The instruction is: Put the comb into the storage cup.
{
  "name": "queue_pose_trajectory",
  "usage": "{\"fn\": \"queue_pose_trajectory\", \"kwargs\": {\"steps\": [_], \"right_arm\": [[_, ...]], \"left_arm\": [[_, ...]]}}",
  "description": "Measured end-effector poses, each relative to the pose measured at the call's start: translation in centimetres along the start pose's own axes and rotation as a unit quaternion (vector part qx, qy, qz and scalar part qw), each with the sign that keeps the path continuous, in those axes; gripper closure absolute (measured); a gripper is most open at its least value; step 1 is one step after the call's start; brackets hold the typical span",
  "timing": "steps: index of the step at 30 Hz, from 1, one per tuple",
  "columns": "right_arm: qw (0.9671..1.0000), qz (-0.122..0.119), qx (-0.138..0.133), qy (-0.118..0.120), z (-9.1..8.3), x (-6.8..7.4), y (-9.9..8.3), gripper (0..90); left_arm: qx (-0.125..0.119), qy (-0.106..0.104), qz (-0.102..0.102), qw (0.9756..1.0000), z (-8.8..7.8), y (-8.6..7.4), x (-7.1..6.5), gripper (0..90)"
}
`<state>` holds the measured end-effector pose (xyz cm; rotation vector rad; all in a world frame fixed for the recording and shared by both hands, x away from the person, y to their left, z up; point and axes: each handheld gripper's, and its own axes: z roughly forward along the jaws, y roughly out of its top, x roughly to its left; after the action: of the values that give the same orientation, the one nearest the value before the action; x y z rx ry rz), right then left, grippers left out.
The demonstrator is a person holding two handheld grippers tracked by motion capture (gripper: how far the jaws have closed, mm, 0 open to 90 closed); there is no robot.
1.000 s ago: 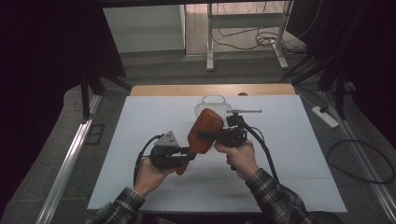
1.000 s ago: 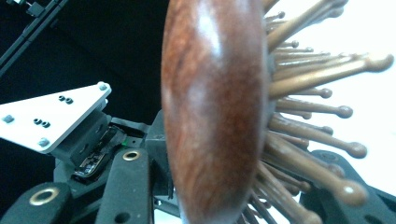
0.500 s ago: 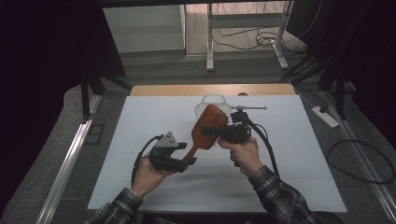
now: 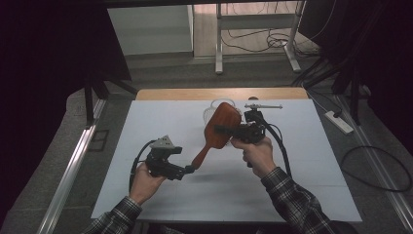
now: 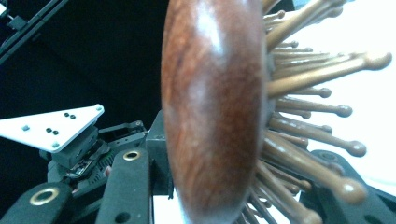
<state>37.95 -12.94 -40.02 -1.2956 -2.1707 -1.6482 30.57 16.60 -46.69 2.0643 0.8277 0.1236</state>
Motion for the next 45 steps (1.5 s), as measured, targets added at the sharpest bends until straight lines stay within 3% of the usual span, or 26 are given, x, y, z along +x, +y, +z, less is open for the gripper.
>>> {"fn": "queue_pose_trajectory", "kwargs": {"steps": [2,10,20,24,27,45], "right_arm": [[1.0000,-0.001,-0.003,-0.004,-0.1,-0.1,0.3,53.2],[0.9998,-0.002,-0.015,-0.010,-0.5,-0.4,1.7,53.1],[0.9996,-0.003,-0.023,-0.014,-0.8,-0.5,3.1,53.2],[0.9995,-0.004,-0.025,-0.018,-1.0,-0.5,3.6,53.2],[0.9993,-0.007,-0.029,-0.022,-1.1,-0.5,4.1,53.2],[0.9974,-0.001,-0.052,-0.049,-1.7,-1.5,6.4,53.2]], "left_arm": [[-0.002,-0.004,-0.002,1.0000,-0.2,-0.1,0.2,4.1],[0.002,0.012,-0.001,0.9999,-1.3,-1.2,0.4,0.0],[0.009,0.010,-0.009,0.9999,-1.9,-2.4,0.3,0.0],[0.021,-0.001,-0.020,0.9996,-2.0,-3.1,0.4,0.0],[0.027,0.001,-0.016,0.9995,-2.1,-3.4,0.4,0.0],[0.009,0.021,-0.029,0.9993,-4.5,-5.7,0.3,0.0]]}}
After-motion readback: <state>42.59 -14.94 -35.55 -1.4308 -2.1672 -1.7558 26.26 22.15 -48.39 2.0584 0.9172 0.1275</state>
